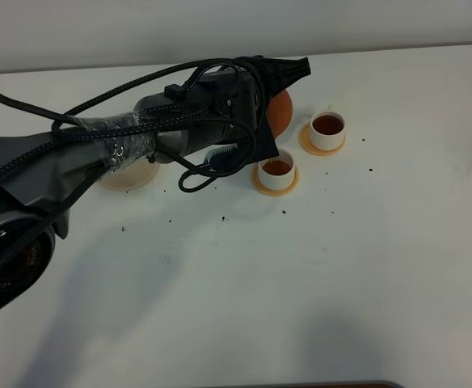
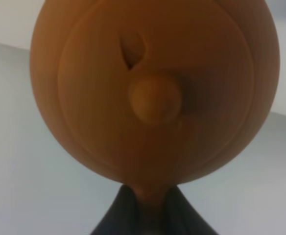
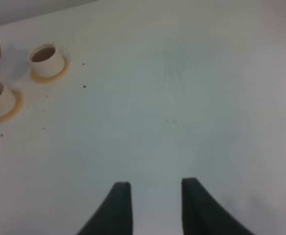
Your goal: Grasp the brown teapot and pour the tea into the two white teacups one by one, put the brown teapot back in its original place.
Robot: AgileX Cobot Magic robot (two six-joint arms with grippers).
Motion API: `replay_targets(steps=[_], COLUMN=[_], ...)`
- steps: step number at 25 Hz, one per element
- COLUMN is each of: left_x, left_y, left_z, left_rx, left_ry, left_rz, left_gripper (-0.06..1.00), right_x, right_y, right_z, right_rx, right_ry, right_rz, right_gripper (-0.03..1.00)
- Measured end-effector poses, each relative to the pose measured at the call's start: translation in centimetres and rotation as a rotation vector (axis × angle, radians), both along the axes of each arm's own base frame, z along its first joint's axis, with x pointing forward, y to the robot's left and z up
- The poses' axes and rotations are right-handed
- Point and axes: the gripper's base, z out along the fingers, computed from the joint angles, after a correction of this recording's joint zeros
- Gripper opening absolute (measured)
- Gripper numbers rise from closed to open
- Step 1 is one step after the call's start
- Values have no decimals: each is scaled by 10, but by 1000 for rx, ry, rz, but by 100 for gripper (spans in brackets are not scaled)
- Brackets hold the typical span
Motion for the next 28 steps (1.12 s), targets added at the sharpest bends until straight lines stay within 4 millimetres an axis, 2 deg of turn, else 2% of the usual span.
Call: replay_targets(steps=[28], left_x=[0], left_y=[-6], left_z=[2], left_rx=[26], left_ry=[-29], left_rz=[-97], left_gripper=[11], right_x=[0], right_y=[0], right_z=[0], right_rx=[0], right_ry=[0], right_rz=[0], right_gripper=[24])
